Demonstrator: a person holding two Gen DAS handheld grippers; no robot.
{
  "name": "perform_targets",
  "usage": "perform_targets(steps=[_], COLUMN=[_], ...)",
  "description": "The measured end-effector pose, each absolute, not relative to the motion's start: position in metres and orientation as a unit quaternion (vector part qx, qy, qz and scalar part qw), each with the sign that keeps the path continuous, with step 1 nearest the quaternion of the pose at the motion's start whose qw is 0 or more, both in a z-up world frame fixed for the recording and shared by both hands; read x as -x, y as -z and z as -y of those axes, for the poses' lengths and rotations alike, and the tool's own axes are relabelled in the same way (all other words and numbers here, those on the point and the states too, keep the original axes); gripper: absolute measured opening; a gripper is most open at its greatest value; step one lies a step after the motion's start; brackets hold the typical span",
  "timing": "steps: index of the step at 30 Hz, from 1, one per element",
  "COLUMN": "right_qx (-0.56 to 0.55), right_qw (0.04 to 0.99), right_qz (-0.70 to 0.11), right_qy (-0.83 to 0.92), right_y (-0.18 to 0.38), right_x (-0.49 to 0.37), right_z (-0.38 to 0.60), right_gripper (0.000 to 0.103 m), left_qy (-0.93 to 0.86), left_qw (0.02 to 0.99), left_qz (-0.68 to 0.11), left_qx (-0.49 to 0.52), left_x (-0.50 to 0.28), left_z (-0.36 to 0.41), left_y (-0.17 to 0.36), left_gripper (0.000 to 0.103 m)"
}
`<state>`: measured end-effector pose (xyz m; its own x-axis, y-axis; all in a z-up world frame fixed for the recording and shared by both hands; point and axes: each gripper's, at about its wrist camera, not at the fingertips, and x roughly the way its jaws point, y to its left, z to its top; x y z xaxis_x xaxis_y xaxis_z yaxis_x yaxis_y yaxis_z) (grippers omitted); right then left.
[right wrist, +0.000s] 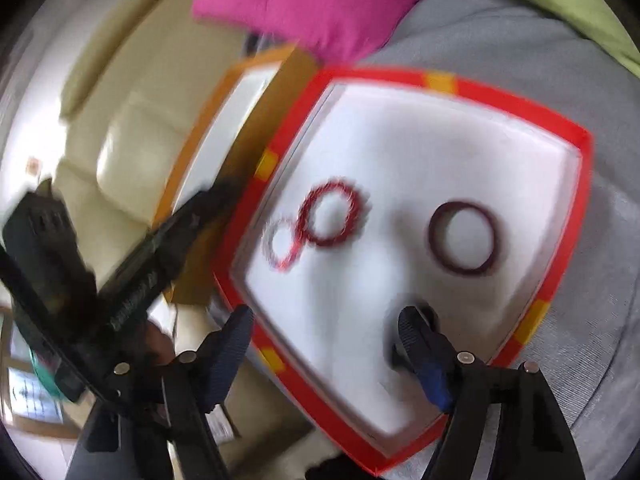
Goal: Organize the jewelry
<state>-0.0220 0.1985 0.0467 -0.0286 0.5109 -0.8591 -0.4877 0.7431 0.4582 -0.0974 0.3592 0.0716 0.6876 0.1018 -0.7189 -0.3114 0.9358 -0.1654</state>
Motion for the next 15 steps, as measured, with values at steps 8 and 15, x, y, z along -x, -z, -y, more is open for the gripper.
perform_targets(steps=[8,15], right_qx=[0.030,-0.071], right_qw=[0.702,0.747], right_qz=[-0.608,-0.565], right_qy=[-0.370,-0.343], right_y=[-0.082,-0.080], right_x=[0.024,0.021], right_z=[-0.217,-0.125], right_gripper=[0.080,0.082], left_qy=[-0.106,-0.084], left_qw=[0.917,0.919], left_qz=[-0.360,-0.363], left_qx=[0.136,0.128], left_x=[0.111,0.104], left_z=[-0.359,-0.325], left_y=[-0.079,-0.082], left_gripper=[0.040,0.041])
